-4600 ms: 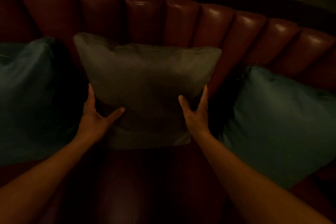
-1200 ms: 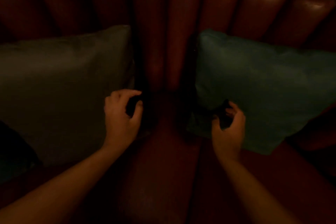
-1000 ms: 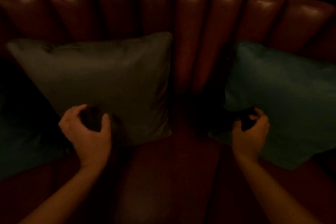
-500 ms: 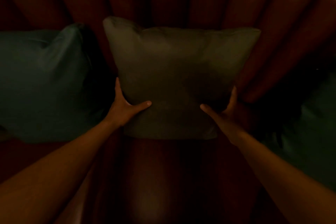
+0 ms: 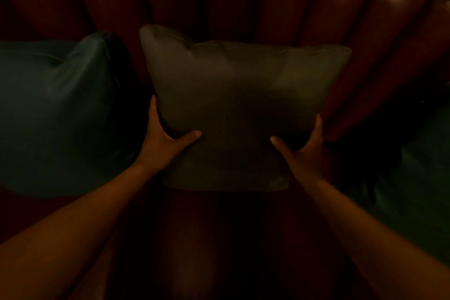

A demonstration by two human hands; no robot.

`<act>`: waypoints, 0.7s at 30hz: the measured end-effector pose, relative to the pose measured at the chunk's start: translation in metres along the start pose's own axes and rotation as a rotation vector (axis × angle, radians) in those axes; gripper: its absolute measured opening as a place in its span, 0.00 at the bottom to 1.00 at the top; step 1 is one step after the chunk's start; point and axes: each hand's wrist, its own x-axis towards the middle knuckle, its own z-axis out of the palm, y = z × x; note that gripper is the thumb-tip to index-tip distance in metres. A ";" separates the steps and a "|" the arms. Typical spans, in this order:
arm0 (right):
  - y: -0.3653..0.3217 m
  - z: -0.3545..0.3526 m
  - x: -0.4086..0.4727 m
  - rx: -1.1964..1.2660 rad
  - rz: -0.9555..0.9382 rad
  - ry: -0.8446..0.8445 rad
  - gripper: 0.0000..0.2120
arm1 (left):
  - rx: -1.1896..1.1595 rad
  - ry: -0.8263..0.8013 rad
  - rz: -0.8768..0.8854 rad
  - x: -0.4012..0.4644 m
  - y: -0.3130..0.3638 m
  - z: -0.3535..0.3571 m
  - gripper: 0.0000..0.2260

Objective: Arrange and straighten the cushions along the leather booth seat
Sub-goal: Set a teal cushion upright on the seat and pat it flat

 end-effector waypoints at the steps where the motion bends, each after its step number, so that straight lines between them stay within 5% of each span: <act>1: -0.004 -0.001 0.001 0.038 -0.002 0.016 0.64 | 0.001 0.008 0.011 0.003 0.004 -0.003 0.61; 8: -0.043 -0.011 0.018 0.265 -0.006 0.023 0.60 | -0.088 0.039 -0.018 0.022 0.040 -0.014 0.62; 21: 0.000 0.009 -0.003 0.221 0.011 -0.159 0.62 | -0.027 -0.257 -0.158 0.004 -0.021 -0.023 0.64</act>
